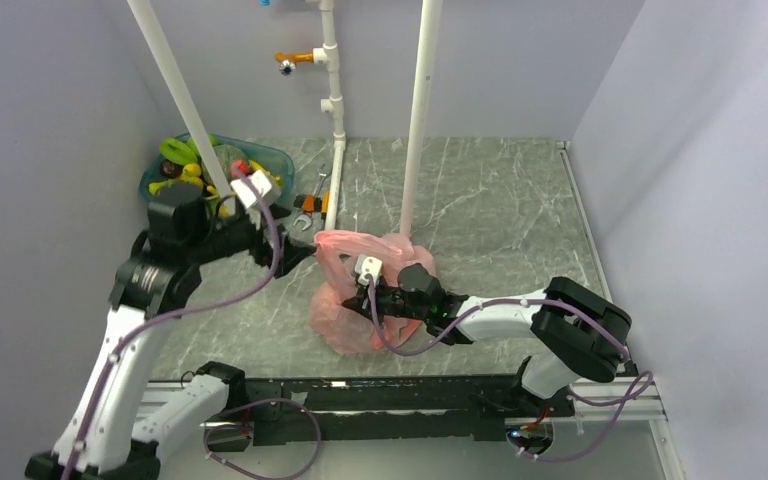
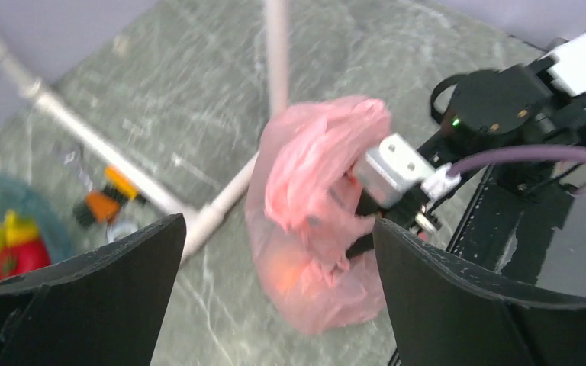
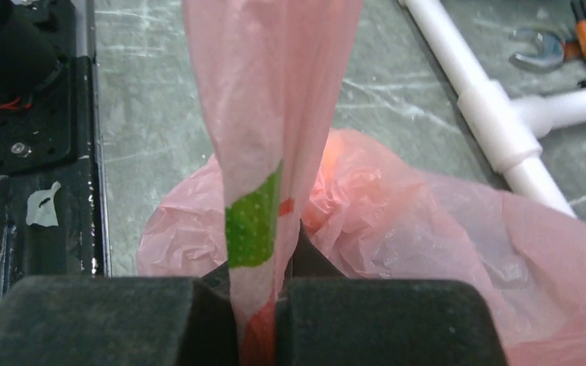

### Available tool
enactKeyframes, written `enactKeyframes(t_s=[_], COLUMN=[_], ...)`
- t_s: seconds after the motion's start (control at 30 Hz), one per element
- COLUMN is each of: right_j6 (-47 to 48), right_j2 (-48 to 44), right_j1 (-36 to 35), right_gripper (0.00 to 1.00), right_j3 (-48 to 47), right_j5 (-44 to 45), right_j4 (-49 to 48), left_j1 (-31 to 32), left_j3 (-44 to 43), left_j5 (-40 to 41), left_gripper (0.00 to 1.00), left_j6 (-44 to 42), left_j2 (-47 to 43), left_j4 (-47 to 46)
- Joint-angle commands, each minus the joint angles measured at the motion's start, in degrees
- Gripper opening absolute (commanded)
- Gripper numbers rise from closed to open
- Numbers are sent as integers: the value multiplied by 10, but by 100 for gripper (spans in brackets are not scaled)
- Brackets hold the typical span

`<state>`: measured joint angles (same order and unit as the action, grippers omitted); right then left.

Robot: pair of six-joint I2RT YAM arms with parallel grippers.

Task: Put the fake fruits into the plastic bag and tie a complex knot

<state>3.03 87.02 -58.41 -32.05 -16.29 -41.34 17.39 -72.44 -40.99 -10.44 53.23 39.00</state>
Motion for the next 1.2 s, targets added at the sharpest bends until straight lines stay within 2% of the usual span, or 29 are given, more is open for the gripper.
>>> enactKeyframes(t_s=[0.0, 0.07, 0.17, 0.23, 0.37, 0.43, 0.53, 0.67, 0.73, 0.83, 0.93, 1.03, 1.1, 1.13, 1.17], right_j6=[-30, -44, -56, -63, -71, -77, -84, -82, -84, -86, -85, -83, -84, -87, -88], right_j2=[-7, -8, -5, -5, -4, -2, 4, 7, 5, 0, -7, -13, -12, -11, -9], right_j1=[2, 2, 2, 2, 2, 1, 1, -1, -1, -3, -5, -5, -5, -5, -5], right_gripper=[0, 0, 0, 0, 0, 0, 3, 5, 6, 8, 9, 9, 9, 9, 9], right_j3=[-29, -30, -37, -43, -60, -68, -78, -83, -84, -82, -77, -72, -72, -73, -75], right_j5=[32, 36, 43, 47, 55, 63, 74, 88, 95, 93, 88, 86, 90, 93, 95], right_j4=[42, 38, 47, 52, 61, 65, 75, 79, 79, 76, 76, 73, 74, 76, 78], left_j1=[-15, -15, -14, -13, 4, 36, 87, 104, 105, 104, 105, 104, 105, 107, 112], left_j3=[114, 193, 250, 278, 298, 312, 342, 364, 364, 365, 372, 380, 390, 392, 395], left_j5=[133, 151, 109, 73, 73, 81, 106, 142, 165, 197, 194, 176, 147, 127, 119], left_gripper=[100, 99, 100, 99, 99, 99, 100, 99, 92, 75, 67, 55, 55, 60, 69], left_j6=[90, 124, 195, 243, 292, 319, 338, 345, 353, 365, 366, 359, 366, 368, 371], left_j2=[-117, -159, -164, -151, -102, -90, -83, -66, -53, -36, -32, -33, -33, -31, -31], left_j4=[-31, -42, -74, -129, -212, -250, -302, -343, -346, -349, -369, -385, -420, -430, -433])
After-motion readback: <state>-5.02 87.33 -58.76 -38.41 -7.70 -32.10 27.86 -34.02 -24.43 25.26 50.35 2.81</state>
